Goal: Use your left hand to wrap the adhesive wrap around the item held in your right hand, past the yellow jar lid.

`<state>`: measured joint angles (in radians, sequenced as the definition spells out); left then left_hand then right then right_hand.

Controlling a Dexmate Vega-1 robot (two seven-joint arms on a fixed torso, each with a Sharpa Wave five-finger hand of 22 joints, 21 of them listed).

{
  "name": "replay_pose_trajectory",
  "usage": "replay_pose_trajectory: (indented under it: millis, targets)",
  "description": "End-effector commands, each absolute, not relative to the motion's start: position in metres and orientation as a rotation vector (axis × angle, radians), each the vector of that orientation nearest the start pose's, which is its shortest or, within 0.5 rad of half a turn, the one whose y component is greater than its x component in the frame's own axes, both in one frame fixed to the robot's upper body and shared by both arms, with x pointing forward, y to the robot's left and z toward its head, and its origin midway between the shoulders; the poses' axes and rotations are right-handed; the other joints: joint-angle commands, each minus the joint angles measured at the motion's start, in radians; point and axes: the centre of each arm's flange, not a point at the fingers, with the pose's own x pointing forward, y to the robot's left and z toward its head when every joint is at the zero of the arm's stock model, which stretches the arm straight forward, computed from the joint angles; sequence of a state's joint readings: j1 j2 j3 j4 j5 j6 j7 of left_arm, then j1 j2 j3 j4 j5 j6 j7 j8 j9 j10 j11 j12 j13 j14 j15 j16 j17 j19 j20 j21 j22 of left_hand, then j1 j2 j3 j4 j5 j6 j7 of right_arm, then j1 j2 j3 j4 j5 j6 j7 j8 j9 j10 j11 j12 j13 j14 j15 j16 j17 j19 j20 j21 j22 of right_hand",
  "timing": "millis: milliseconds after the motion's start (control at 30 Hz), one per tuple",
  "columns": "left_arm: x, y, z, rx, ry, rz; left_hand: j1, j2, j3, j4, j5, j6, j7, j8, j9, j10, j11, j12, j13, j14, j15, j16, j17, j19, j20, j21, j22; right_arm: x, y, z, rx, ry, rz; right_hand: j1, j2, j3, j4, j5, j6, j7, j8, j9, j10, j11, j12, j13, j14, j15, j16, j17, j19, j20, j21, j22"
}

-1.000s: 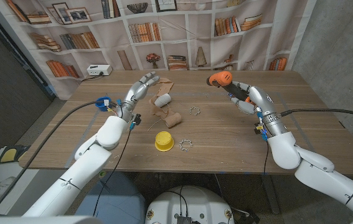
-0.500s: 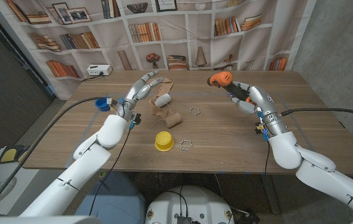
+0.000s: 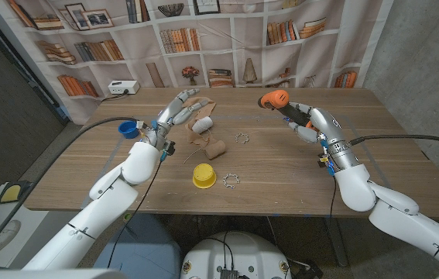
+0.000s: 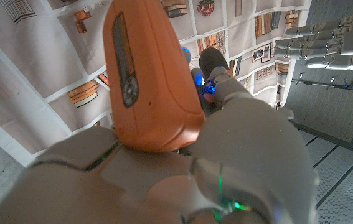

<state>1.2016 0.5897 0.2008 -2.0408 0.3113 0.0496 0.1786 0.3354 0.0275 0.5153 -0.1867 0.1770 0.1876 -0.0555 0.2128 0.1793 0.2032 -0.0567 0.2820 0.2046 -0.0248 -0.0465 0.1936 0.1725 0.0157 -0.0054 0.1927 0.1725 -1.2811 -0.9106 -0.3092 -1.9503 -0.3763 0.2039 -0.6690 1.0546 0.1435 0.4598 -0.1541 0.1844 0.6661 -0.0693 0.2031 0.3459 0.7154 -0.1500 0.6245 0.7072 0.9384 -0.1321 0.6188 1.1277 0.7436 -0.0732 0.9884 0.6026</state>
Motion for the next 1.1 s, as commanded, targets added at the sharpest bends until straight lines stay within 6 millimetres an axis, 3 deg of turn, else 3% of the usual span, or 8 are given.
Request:
replay_pose_trajectory:
  millis: [33, 100, 133, 267, 700, 1100]
  targets:
    - [0.493, 0.218, 0.013, 0.974, -0.842, 0.213, 0.059, -0.016, 0.017, 0.0, 0.004, -0.018, -0.008, -0.006, 0.005, 0.064, -0.023, 0.022, 0.007, 0.023, -0.003, 0.005, 0.003, 0.01, 0.014, 0.0, -0.001, 0.479, -0.263, -0.036, -0.94, -1.073, -0.178, 0.036, 0.048, 0.122, 0.114, -0.007, 0.047, -0.042, -0.003, 0.006, 0.004, -0.005, 0.001, 0.003, 0.009, -0.095, -0.003, 0.003, -0.007, -0.14, 0.045, 0.021]
    - [0.49, 0.215, 0.015, 1.019, -0.851, 0.265, 0.074, -0.032, 0.014, 0.003, 0.0, 0.002, -0.006, 0.001, 0.006, 0.083, -0.03, 0.026, 0.009, 0.05, -0.006, 0.013, 0.003, 0.019, 0.016, 0.002, -0.001, 0.48, -0.264, -0.035, -0.937, -1.075, -0.18, 0.036, 0.048, 0.122, 0.114, -0.007, 0.047, -0.041, -0.003, 0.006, 0.005, -0.006, 0.001, 0.004, 0.009, -0.095, -0.004, 0.003, -0.008, -0.14, 0.047, 0.021]
    - [0.488, 0.213, 0.015, 1.044, -0.859, 0.29, 0.067, -0.06, -0.003, 0.015, -0.004, 0.033, -0.004, 0.01, 0.008, 0.104, -0.021, 0.031, 0.013, 0.083, -0.012, 0.019, 0.004, 0.035, 0.02, 0.005, -0.001, 0.48, -0.264, -0.035, -0.938, -1.075, -0.18, 0.036, 0.048, 0.122, 0.114, -0.007, 0.047, -0.042, -0.003, 0.006, 0.005, -0.005, 0.001, 0.004, 0.009, -0.095, -0.004, 0.003, -0.008, -0.14, 0.047, 0.02]
    - [0.486, 0.205, 0.016, 1.1, -0.884, 0.337, 0.064, -0.078, -0.018, 0.024, -0.004, 0.06, -0.005, 0.014, 0.011, 0.121, -0.028, 0.035, 0.017, 0.135, -0.021, 0.029, 0.004, 0.057, 0.019, 0.009, 0.0, 0.485, -0.265, -0.035, -0.933, -1.071, -0.182, 0.035, 0.048, 0.122, 0.115, -0.007, 0.049, -0.041, -0.002, 0.007, 0.006, -0.005, 0.001, 0.006, 0.009, -0.095, -0.006, 0.003, -0.011, -0.14, 0.052, 0.019]
    - [0.49, 0.196, 0.016, 1.174, -0.858, 0.456, 0.12, -0.066, -0.01, 0.019, 0.001, 0.137, -0.007, 0.035, 0.016, 0.204, -0.046, 0.056, 0.026, 0.169, -0.03, 0.023, 0.004, 0.078, 0.015, 0.007, 0.0, 0.493, -0.263, -0.031, -0.936, -1.063, -0.177, 0.033, 0.047, 0.125, 0.113, -0.007, 0.048, -0.042, -0.004, 0.011, 0.006, -0.004, 0.0, 0.011, 0.011, -0.095, -0.01, 0.006, -0.019, -0.139, 0.072, 0.013]
    - [0.492, 0.188, 0.018, 1.26, -0.826, 0.487, 0.132, -0.067, -0.013, 0.021, -0.002, 0.15, -0.013, 0.035, 0.017, 0.215, -0.052, 0.056, 0.029, 0.178, -0.025, 0.021, 0.004, 0.081, 0.014, 0.005, 0.0, 0.49, -0.262, -0.03, -0.949, -1.069, -0.193, 0.033, 0.046, 0.127, 0.111, -0.007, 0.049, -0.042, -0.004, 0.013, 0.006, -0.007, -0.001, 0.014, 0.016, -0.095, -0.009, 0.013, -0.027, -0.139, 0.086, 0.009]
